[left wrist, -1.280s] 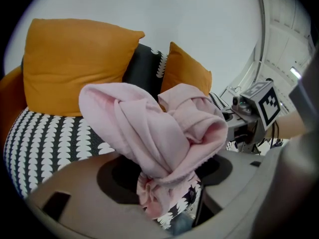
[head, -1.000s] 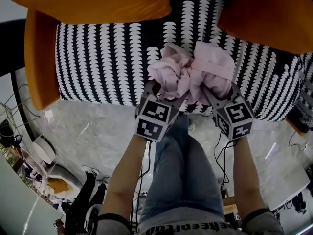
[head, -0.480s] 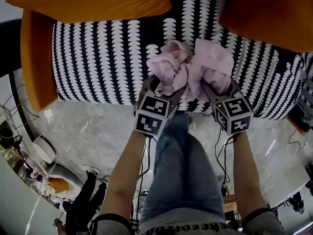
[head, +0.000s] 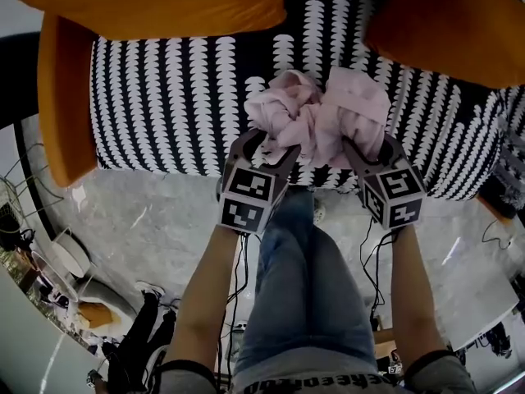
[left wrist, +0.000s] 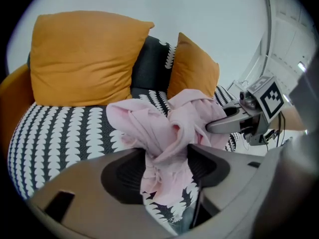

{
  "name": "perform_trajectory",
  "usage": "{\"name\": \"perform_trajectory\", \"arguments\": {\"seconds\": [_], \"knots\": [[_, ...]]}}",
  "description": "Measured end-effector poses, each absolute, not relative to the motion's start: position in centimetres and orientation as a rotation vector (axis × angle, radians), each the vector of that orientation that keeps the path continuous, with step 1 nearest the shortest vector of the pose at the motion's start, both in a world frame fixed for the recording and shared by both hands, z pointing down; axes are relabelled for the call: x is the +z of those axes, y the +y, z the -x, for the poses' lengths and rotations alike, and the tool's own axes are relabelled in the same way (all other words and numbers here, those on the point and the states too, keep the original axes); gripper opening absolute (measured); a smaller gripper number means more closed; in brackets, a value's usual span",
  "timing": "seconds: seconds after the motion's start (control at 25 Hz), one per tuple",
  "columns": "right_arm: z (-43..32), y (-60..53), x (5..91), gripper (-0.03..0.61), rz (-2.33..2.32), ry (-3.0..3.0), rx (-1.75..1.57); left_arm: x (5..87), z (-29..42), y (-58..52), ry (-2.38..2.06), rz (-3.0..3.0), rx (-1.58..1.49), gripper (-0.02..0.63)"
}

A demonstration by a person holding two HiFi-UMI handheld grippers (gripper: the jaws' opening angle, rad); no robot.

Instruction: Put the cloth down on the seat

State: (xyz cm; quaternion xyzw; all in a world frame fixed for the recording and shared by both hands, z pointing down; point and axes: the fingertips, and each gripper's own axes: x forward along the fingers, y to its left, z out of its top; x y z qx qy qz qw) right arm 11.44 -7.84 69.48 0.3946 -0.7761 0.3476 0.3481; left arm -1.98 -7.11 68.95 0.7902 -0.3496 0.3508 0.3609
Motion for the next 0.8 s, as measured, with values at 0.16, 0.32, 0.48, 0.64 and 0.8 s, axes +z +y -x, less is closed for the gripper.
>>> {"name": "perform_trajectory", "arguments": {"seconds": [0.16,0.32,0.48,0.64,0.8], "knots": [[-11.5,-7.5,68.9,0.204,-1.036,-2.027,0.906,68.6,2.9,-7.2,-0.972,-2.043,0.907,0.235],[-11.6,-7.8,67.1,0.204,-1.076,-2.045,0.898,67.3,3.6,-7.8,-1.041,-2.091,0.957,0.116],[-11.8,-7.3,64.5,0.201,-1.092,-2.064,0.913,64.6,3.1,-7.3,-1.044,-2.131,0.94,0.053],[-11.4,-7.4,61.2,0.149,-1.126,-2.139,0.86,61.3,2.1,-7.3,-1.072,-2.189,0.86,0.026],[-10.7,-6.0,57.8,0.028,-1.166,-2.179,0.801,58.0,1.4,-5.7,-1.077,-2.221,0.805,0.026]]}}
